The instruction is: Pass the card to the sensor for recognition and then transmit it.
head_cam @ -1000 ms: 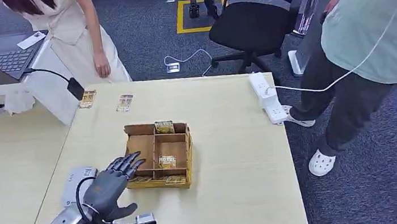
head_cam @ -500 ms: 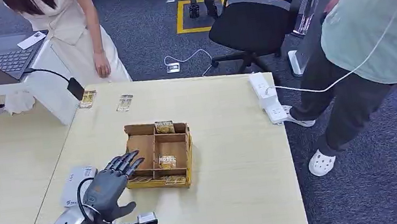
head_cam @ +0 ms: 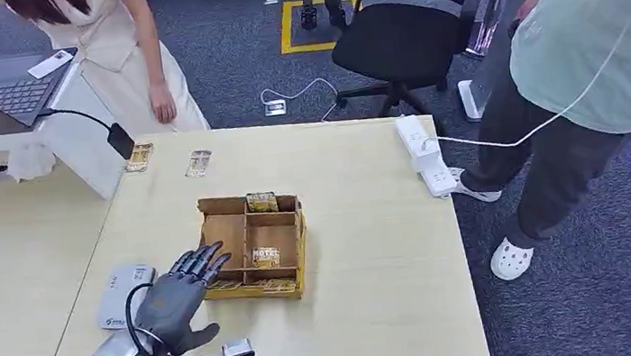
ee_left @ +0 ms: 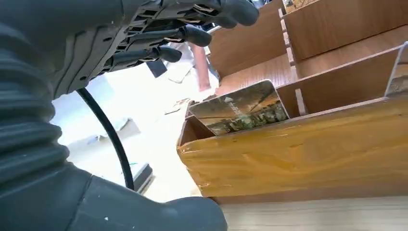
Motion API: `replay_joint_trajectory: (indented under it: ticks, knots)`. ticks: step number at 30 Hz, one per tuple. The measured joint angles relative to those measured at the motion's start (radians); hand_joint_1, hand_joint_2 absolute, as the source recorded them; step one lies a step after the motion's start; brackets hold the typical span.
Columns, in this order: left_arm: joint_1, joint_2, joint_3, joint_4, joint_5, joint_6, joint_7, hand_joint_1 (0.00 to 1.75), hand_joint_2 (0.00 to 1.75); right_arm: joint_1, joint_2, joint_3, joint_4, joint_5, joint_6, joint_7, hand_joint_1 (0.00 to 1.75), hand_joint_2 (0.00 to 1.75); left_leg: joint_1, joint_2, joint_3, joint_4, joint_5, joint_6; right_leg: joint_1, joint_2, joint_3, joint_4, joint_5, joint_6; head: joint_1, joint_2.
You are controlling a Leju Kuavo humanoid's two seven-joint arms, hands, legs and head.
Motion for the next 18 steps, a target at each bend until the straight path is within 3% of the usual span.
replay_joint_trajectory:
  ticks: [18]
  knots:
    - [0.011,-0.013,0.0,0.016,-0.006,0.0,0.007,0.0,1.75,0.016,0.043,-0.089,-0.003,0.049,0.035,0.0,0.0,1.75,0.0,0.0,0.0,0.0,0.0,0.0,0.0,0.0,0.0,0.0,0.0,0.0,0.0,0.0]
